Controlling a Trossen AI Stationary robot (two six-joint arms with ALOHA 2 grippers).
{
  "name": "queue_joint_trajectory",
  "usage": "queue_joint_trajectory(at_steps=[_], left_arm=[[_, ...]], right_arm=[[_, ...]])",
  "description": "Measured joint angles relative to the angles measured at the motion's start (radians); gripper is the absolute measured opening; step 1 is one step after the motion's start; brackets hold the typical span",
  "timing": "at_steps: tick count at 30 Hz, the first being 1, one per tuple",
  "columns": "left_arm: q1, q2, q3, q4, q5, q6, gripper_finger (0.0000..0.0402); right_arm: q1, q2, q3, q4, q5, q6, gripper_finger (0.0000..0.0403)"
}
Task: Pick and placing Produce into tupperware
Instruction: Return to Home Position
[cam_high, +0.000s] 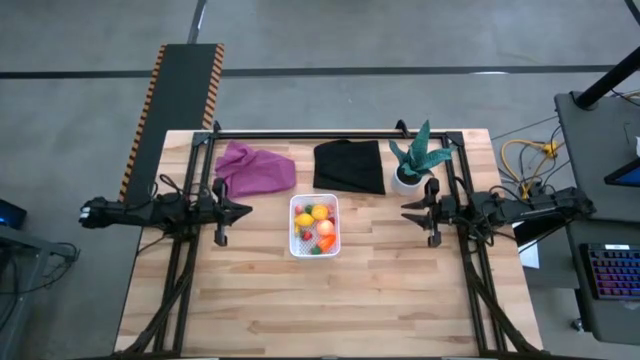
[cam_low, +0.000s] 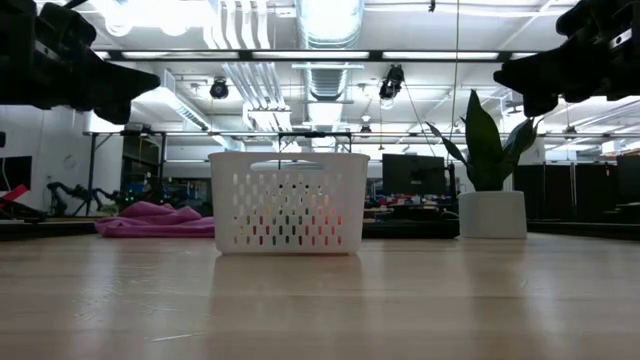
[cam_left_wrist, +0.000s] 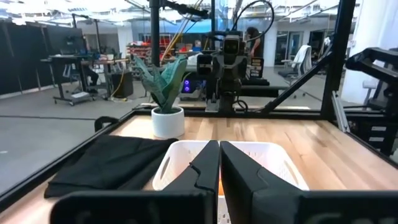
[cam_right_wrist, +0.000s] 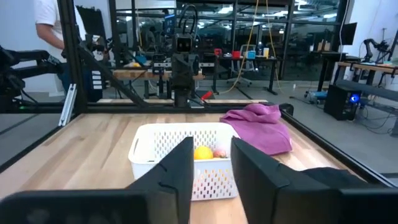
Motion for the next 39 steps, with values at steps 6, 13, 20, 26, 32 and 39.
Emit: queue_joint_trajectory(at_steps=[6, 13, 20, 26, 32, 39], left_arm=[[0.000, -0.001, -0.006, 0.014, 0.000, 0.021, 0.0000], [0.000, 0.001, -0.007, 0.014, -0.002, 0.018, 0.0000], [0.000, 0.005, -0.008, 0.013, -0.002, 0.010, 0.0000], [0.000, 0.016, -0.008, 0.012, -0.002, 0.000, 0.0000], [0.000, 0.035, -0.009, 0.010, 0.001, -0.010, 0.0000], [0.000, 0.044, -0.009, 0.008, 0.012, -0.035, 0.0000]], right_arm=[[0.001, -0.011, 0.000, -0.006, -0.044, -0.018, 0.0020], [-0.073, -0.012, 0.001, 0.028, -0.068, -0.106, 0.0008], [-0.231, -0.011, -0.002, -0.037, -0.210, 0.012, 0.0008], [-0.233, -0.091, -0.006, -0.165, -0.211, 0.015, 0.0008], [-0.229, -0.230, -0.010, -0.259, -0.216, 0.008, 0.0008], [-0.228, -0.181, -0.011, -0.265, -0.246, 0.043, 0.0008]])
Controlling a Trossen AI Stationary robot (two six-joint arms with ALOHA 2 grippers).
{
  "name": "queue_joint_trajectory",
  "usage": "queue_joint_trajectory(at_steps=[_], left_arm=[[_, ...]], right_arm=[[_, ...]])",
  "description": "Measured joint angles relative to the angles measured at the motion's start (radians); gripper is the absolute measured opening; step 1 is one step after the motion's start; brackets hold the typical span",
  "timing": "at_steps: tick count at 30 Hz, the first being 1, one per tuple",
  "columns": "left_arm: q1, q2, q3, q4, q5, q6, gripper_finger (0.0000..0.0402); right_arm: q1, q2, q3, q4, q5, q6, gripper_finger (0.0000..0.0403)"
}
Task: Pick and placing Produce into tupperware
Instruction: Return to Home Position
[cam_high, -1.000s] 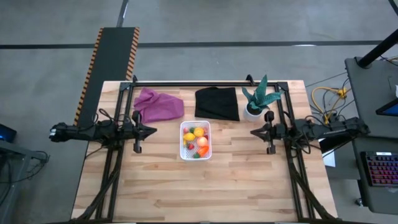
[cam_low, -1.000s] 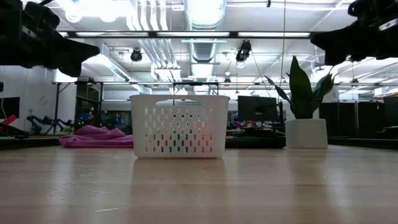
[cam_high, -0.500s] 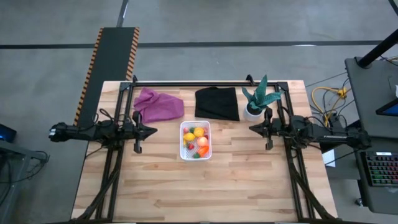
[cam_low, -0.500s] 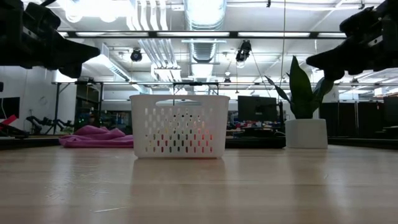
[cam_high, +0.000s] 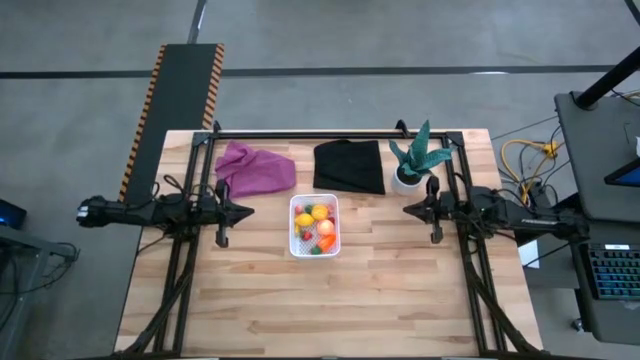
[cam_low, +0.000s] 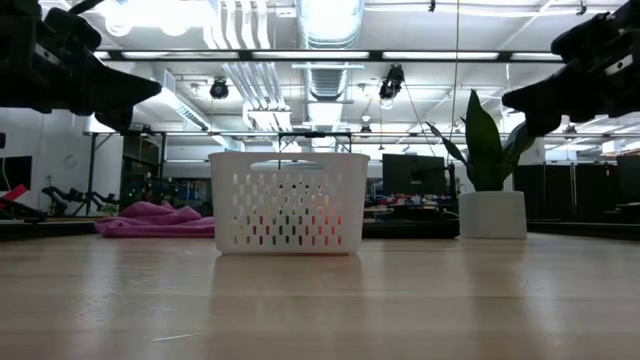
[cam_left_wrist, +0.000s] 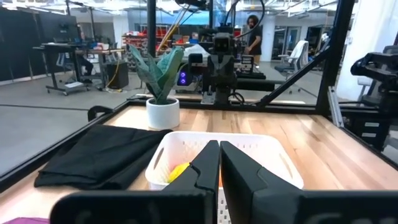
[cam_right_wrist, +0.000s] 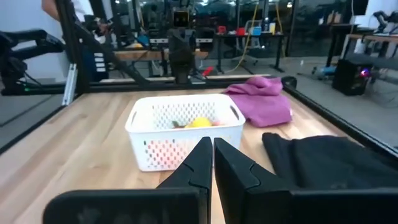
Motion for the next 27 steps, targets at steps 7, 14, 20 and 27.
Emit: queue_joint_trajectory(at_steps=[7, 14, 20, 27], left_arm=[[0.000, -0.002, 0.000, -0.001, 0.002, 0.002, 0.0000], [0.000, 0.008, -0.001, -0.001, 0.002, 0.011, 0.0000], [0.000, 0.032, -0.001, 0.002, 0.002, 0.005, 0.0000], [0.000, 0.062, -0.001, 0.015, 0.000, 0.004, 0.0000]], right_arm=[[0.000, 0.013, 0.000, 0.020, -0.069, 0.018, 0.0008], [0.000, 0.016, 0.000, 0.019, -0.095, 0.008, 0.0008], [0.000, 0.016, 0.000, 0.019, -0.096, 0.002, 0.0009], [0.000, 0.016, 0.003, 0.019, -0.095, 0.120, 0.0009]])
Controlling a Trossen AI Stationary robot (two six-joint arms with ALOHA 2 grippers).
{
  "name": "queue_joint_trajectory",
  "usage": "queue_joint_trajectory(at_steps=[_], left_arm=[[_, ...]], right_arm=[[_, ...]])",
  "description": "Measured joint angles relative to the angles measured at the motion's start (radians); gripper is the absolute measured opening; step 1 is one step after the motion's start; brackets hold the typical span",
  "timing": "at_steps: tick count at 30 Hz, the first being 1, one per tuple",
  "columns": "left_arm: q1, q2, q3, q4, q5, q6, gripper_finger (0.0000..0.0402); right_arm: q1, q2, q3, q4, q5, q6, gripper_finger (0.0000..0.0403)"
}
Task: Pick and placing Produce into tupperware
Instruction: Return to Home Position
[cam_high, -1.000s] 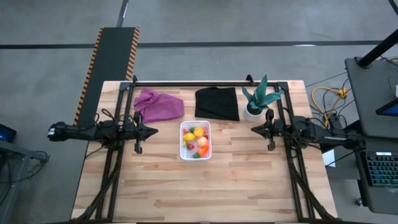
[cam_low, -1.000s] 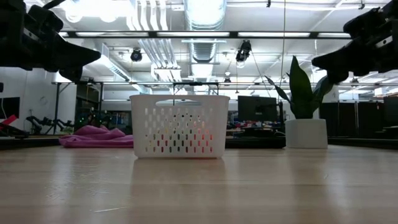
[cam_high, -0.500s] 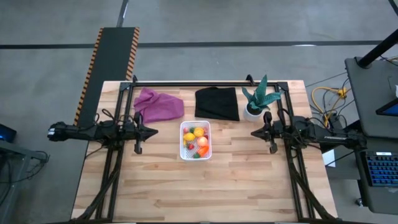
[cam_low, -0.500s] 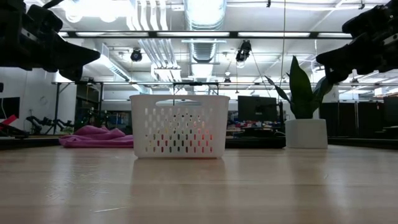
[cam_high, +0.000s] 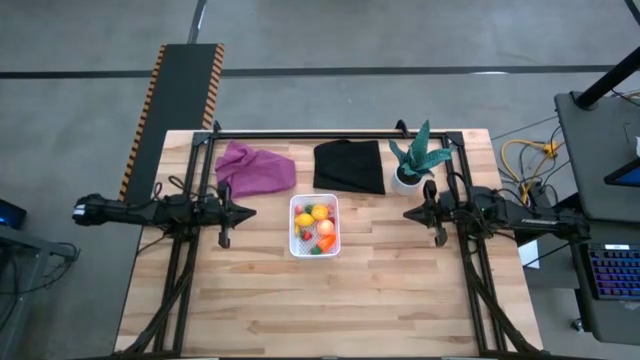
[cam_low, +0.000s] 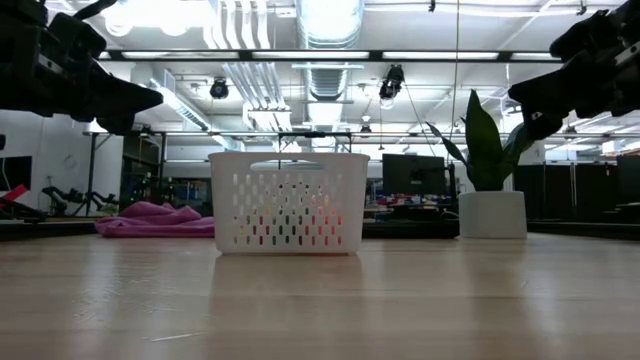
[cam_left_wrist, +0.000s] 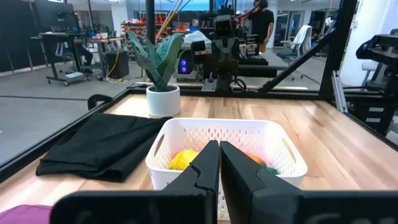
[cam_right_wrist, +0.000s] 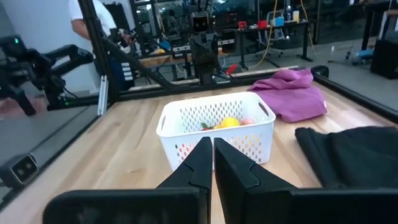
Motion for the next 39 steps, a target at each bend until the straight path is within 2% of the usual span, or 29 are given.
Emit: queue_joint_trajectory(at_steps=[39], left_arm=[[0.000, 0.076, 0.000, 0.016, 0.002, -0.001, 0.0000]], right_arm=[[0.000, 0.000, 0.001, 0.000, 0.000, 0.036, 0.0009]])
